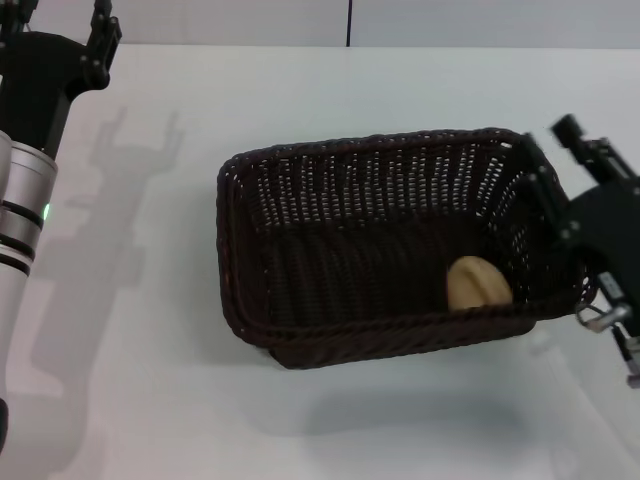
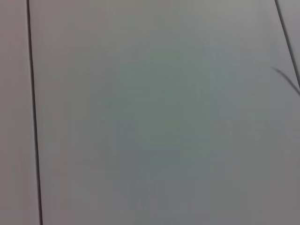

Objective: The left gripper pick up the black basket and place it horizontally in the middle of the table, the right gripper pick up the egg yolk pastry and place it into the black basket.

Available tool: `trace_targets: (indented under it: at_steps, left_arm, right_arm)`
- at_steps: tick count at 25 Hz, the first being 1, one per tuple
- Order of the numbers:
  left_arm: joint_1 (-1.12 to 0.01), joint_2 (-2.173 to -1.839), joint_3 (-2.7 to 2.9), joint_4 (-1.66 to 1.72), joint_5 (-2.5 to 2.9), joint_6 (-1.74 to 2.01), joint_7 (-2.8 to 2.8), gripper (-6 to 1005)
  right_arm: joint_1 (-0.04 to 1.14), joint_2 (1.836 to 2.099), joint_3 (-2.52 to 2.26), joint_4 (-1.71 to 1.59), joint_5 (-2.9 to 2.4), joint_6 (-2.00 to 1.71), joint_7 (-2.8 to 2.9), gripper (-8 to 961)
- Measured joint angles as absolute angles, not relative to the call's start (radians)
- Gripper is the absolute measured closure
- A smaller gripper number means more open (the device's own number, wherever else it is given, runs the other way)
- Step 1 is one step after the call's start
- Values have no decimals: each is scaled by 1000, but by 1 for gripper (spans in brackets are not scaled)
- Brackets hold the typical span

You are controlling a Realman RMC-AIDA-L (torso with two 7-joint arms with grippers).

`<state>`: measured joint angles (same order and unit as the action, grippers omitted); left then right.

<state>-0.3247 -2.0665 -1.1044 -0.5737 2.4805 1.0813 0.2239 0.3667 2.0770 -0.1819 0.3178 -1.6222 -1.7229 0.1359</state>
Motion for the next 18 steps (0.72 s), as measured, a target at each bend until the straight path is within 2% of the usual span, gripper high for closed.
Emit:
trace_targets:
  at_steps: [2, 7, 10, 15, 18]
  left_arm:
    - [-322, -2065, -1105, -573, 2481, 1081, 224, 302]
    - [-302, -2065, -1111, -569, 2480, 1081, 210, 303]
    - [-276, -2063, -1114, -551, 2476, 1081, 176, 302]
    - [-245, -2063, -1120, -535, 2473, 1096, 173, 300]
    - [-229, -2063, -1124, -503, 2473, 1122, 169, 299]
  right_arm:
    - [336, 2077, -148, 303, -1620, -1760, 136, 721]
    - [258, 2077, -66, 263, -1618, -1843, 151, 497]
    - [146, 2076, 80, 235, -1608, -1899, 178, 292]
    - [37, 2079, 268, 204, -1603, -1912, 202, 208]
    - [5, 2080, 341, 205, -1588, -1896, 217, 208]
